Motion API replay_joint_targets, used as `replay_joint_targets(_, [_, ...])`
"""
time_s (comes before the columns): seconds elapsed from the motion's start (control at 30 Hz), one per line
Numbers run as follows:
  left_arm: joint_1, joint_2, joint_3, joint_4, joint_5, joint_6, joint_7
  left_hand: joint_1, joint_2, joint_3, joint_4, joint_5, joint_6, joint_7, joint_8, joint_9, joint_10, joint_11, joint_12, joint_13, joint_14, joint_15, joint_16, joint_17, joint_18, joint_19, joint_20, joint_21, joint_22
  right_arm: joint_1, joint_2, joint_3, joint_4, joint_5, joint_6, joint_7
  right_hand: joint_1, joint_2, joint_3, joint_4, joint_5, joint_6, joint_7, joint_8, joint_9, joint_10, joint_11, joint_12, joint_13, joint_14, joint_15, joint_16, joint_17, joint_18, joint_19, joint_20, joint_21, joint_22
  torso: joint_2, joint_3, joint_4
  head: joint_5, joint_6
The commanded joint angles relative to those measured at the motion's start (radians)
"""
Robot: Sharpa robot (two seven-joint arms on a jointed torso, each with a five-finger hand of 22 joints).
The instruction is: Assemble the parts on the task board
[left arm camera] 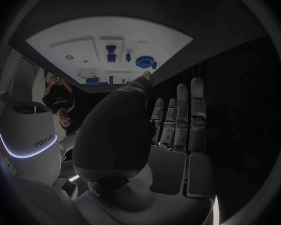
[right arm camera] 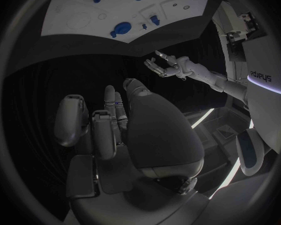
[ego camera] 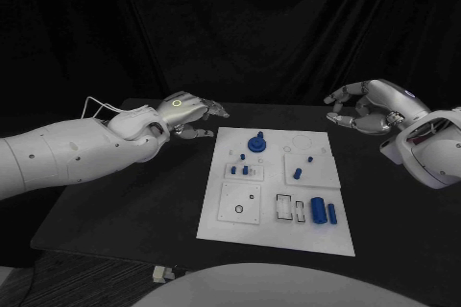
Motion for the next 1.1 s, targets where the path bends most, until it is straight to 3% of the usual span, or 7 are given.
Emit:
replay_joint_targets(0.03, [0.008,-0.026,0.0,0.037,0.266,-0.098,0.121,-0.105,-0.062,-0.098,0.005,0.002,-0.099,0.031,-0.01,-0.015,-0.177,0.001,-0.022,-0.014,-0.214,0.045,-0.145,-0.063,-0.033,-0.159,0.039,-0.129,-0.047,0.014,0.027,0.0,-0.031,-0.206,0.038,-0.073,0.028,-0.015,0.033,-0.008,-0.054,0.014,-0.022,-0.008,0.002,-0.006,0.015,-0.096,-0.097,0.08,0.003,0.009,0.186,-0.012,0.015,0.006,0.029,0.176,0.001,0.0006,0.0012,-0.003,0.0])
replay_joint_targets(0.1, [0.01,-0.036,0.0,0.05,0.456,-0.066,0.209,-0.146,-0.089,-0.207,0.027,0.019,-0.157,0.039,-0.016,-0.021,-0.286,0.009,-0.044,-0.043,-0.275,0.067,-0.184,-0.081,-0.045,-0.203,0.049,-0.16,-0.062,0.017,0.049,0.0,-0.054,-0.271,0.075,-0.094,0.071,-0.036,0.156,-0.005,-0.346,0.036,-0.038,-0.03,0.0,0.024,0.013,-0.167,-0.185,0.079,-0.017,0.006,0.181,-0.013,0.017,-0.01,0.035,0.177,0.001,0.0004,0.0017,-0.005,0.0])
replay_joint_targets(0.2, [0.011,-0.039,0.0,0.059,0.79,0.032,0.337,-0.215,-0.085,-0.288,0.007,0.087,-0.255,0.072,-0.019,-0.03,-0.5,-0.052,-0.078,-0.1,-0.716,0.064,-0.56,-0.389,-0.086,-0.624,0.093,-0.341,-0.283,0.009,0.078,-0.001,-0.082,-0.351,0.142,-0.127,0.033,-0.085,0.244,0.004,-0.399,0.058,-0.06,-0.044,0.003,0.057,0.006,-0.184,-0.234,0.074,-0.022,-0.004,0.165,-0.012,0.015,-0.014,0.031,0.175,0.003,-0.0008,0.0023,-0.009,0.0])
replay_joint_targets(0.37, [-0.003,-0.036,0.0,0.085,1.353,0.288,0.48,-0.38,0.22,-0.317,0.01,0.063,-0.412,0.019,-0.027,-0.039,-0.61,-0.109,-0.089,-0.14,-0.767,0.031,-0.698,-0.582,-0.03,-0.949,0.018,-0.369,-1.093,-0.02,0.127,-0.001,-0.126,-0.433,0.26,-0.173,0.019,-0.135,0.352,-0.024,-0.102,0.126,-0.054,-0.048,0.018,0.089,-0.003,-0.204,-0.279,0.065,-0.036,-0.026,0.132,-0.011,0.012,-0.024,0.022,0.173,0.007,-0.0058,0.006,-0.011,0.0])
replay_joint_targets(0.67, [-0.044,-0.042,0.0,0.132,1.638,0.506,0.555,-0.388,0.265,-0.376,0.009,0.008,-0.441,0.012,-0.031,-0.043,-0.635,-0.108,-0.062,-0.15,-0.767,0.014,-0.698,-0.582,0.036,-0.947,0.027,-0.372,-1.169,-0.066,0.16,-0.001,-0.153,-0.475,0.33,-0.197,-0.085,-0.151,0.36,-0.048,-0.327,0.154,-0.062,-0.068,0.044,0.106,-0.005,-0.211,-0.312,0.066,-0.035,-0.029,0.125,-0.011,0.016,-0.026,0.022,0.173,0.017,-0.0173,0.02,-0.03,0.0])
replay_joint_targets(0.87, [-0.061,-0.045,0.0,0.134,1.665,0.531,0.551,-0.272,0.308,-0.394,0.007,0.137,-0.414,0.046,-0.029,-0.041,-0.64,-0.067,-0.039,-0.148,-0.767,0.05,-0.698,-0.582,0.034,-0.944,0.068,-0.37,-1.164,-0.087,0.158,-0.001,-0.146,-0.481,0.308,-0.181,-0.095,-0.161,0.386,-0.074,-0.097,0.196,-0.06,-0.059,0.071,0.133,-0.014,-0.205,-0.323,0.074,-0.044,-0.017,0.142,-0.018,0.034,-0.034,0.054,0.183,0.02,-0.0258,0.0248,-0.037,0.0])
replay_joint_targets(1.1, [-0.077,-0.042,-0.001,0.126,1.674,0.54,0.545,-0.219,0.321,-0.423,0.007,0.159,-0.412,0.05,-0.029,-0.041,-0.64,-0.05,-0.017,-0.146,-0.767,0.077,-0.698,-0.582,0.038,-0.94,0.124,-0.368,-1.147,-0.108,0.157,-0.001,-0.143,-0.483,0.298,-0.182,-0.136,-0.166,0.375,-0.082,-0.201,0.165,-0.07,-0.082,0.086,0.132,-0.011,-0.207,-0.331,0.074,-0.041,-0.019,0.138,-0.017,0.035,-0.033,0.052,0.182,0.022,-0.0292,0.0246,-0.046,0.0])
